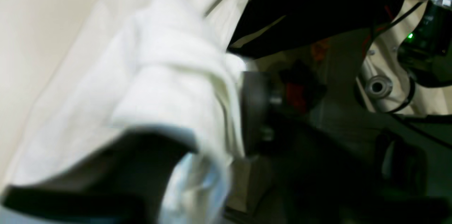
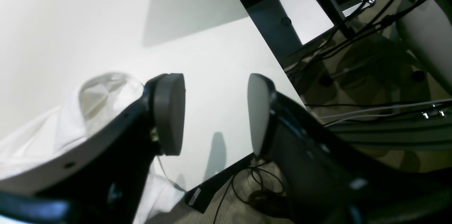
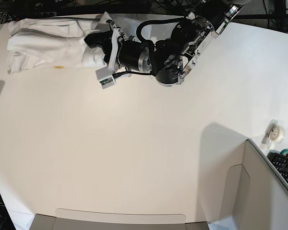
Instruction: Layout the t-shirt on the table in an organized manner, then fold the t-shirt properly
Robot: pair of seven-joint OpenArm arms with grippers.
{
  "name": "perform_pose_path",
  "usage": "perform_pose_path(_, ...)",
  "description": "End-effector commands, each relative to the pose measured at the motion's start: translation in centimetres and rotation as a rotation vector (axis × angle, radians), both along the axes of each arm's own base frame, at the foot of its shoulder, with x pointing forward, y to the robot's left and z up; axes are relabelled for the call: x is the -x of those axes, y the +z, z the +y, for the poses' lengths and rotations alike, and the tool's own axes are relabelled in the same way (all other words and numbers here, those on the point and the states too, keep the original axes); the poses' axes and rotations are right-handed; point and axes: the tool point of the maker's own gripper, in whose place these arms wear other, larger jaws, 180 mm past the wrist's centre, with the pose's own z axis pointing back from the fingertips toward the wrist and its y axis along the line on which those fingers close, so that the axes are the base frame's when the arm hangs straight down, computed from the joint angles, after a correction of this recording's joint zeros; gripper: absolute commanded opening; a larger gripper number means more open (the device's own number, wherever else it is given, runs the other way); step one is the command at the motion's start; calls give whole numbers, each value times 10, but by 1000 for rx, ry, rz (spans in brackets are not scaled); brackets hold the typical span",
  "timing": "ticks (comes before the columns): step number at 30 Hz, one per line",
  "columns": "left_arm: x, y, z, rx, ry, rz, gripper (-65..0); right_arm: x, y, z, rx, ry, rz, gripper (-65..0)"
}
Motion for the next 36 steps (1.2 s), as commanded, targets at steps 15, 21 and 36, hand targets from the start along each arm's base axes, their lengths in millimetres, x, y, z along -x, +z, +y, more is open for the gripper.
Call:
perform_pose_path(15,-58,25,26,106,220,-53,-348,-4,14,-5,42,9,-26,-366)
perform_pose_path(21,-74,8,65,13,284,-75,-390,-7,2,-20,1,50,27,-357)
perform_pose_path(36,-70,-11,85,-55,298,-63,-390,-40,-95,25,-604,341,93,-199)
